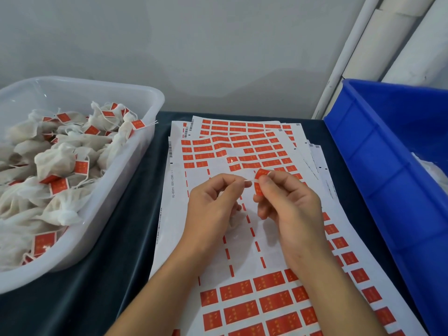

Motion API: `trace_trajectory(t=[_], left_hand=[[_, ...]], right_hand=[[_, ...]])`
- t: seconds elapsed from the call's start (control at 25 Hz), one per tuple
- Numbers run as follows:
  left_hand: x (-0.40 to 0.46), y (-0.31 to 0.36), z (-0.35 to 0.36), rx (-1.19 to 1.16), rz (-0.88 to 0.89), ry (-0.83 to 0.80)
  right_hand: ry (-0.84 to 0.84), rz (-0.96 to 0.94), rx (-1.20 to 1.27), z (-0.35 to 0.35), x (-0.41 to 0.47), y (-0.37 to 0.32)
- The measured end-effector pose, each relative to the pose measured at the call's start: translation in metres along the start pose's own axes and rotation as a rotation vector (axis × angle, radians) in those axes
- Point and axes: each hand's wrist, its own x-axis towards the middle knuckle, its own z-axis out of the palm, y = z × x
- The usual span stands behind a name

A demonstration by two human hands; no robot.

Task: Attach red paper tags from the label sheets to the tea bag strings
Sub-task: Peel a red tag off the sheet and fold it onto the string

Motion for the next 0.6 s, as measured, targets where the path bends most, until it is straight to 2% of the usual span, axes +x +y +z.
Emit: trace_trajectory(t=[0.6], left_hand=[[-0.0038, 0.0026, 0.0024, 0.046, 0.001, -0.036]], right_hand=[[0.026, -0.070, -0.150, -0.0040, 0.0027, 0.0087]])
